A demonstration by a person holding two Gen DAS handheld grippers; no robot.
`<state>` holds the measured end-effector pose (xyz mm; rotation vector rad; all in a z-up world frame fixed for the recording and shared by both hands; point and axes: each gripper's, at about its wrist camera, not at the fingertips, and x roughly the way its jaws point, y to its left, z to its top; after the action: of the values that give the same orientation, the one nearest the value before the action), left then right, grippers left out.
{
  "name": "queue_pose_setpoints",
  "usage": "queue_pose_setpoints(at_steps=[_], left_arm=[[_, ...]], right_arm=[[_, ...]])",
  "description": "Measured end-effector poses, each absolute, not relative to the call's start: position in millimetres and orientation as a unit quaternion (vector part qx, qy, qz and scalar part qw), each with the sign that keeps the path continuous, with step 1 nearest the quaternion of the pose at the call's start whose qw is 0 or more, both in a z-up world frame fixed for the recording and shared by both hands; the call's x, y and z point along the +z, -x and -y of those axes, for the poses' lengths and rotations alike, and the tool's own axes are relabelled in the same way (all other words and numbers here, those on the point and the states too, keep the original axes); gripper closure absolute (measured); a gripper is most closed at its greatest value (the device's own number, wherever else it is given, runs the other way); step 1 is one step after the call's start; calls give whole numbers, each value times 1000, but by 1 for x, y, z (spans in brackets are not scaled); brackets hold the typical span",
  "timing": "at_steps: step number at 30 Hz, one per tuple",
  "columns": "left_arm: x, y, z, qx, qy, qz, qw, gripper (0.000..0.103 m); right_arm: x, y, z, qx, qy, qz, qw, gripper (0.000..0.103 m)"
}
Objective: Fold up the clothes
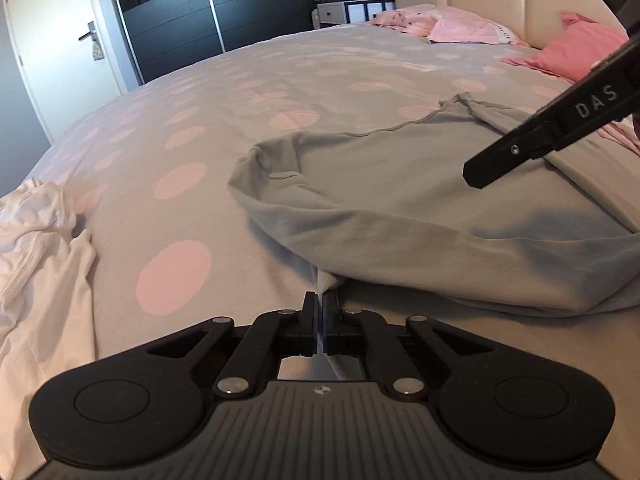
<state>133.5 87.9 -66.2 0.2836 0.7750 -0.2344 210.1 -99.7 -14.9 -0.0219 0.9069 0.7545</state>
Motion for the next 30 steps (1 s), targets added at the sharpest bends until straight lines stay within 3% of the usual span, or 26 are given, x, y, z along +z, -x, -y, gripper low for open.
queue_pose_setpoints(at_steps=[1, 3, 7, 8, 10, 11, 19, 30], left_arm=[[-67, -134, -89, -109, -141, -379, 908, 103], [-67, -134, -91, -101, -148, -386, 905, 103], [-71, -132, -93, -97, -163, -387, 902, 103], [-72, -131, -93, -97, -165, -386, 902, 103], [-72, -131, -95, -98, -166, -386, 902, 103], [-73, -131, -95, -99, -166, -386, 902, 103], [-73, -132, -97, -99, -165, -388, 901, 103], [-75, -132, -95, -100, -176, -386, 900, 103]], right_arm=[[-16, -211, 97, 364, 6, -431, 826, 92], [-20, -210, 91, 382, 1, -437, 814, 66], [-29, -207, 75, 393, 24, -444, 805, 64], [-33, -207, 74, 394, 24, -449, 802, 65], [-37, -205, 71, 398, 25, -455, 796, 95], [-38, -203, 71, 400, 28, -453, 796, 97], [-22, -221, 109, 310, -25, -430, 847, 101], [-45, -238, 137, 184, -21, -488, 853, 100]])
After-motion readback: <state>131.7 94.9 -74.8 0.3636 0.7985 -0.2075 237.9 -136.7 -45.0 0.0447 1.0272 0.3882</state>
